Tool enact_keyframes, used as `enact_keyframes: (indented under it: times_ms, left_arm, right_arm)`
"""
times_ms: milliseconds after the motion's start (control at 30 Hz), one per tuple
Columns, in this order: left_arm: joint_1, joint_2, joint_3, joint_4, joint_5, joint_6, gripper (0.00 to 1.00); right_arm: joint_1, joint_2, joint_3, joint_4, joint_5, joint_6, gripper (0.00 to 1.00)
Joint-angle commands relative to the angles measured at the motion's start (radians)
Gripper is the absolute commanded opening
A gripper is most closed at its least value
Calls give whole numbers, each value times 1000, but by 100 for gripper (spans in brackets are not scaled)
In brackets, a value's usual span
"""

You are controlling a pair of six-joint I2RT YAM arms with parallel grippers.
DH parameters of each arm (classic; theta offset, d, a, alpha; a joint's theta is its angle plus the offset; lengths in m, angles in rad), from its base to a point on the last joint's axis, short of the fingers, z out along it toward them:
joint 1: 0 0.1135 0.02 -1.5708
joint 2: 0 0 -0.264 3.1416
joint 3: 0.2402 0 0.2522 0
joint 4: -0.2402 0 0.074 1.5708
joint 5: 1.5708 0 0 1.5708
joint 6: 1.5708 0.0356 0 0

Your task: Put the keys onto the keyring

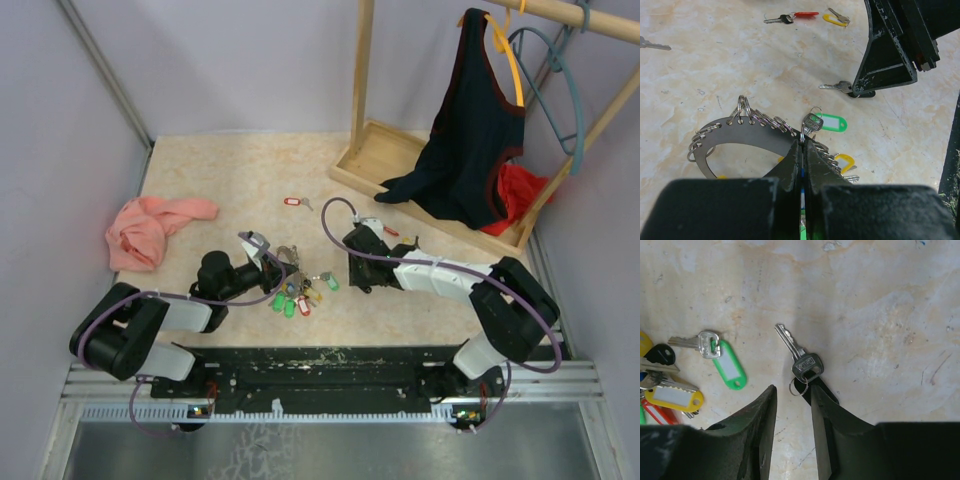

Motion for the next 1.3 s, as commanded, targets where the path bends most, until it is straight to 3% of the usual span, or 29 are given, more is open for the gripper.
enact_keyframes:
  times_ms: [0,900,1267]
  left_arm:
    - [5,3,26,25,15,-1,0]
    - [6,20,39,12,26,-14,0]
    - [7,19,39,10,22,-21,0]
  right_arm:
    - [9,-25,-22,9,51,126,33]
    - [9,34,-34,60,46,162,23]
    - [9,30,-16,46,41,134,9]
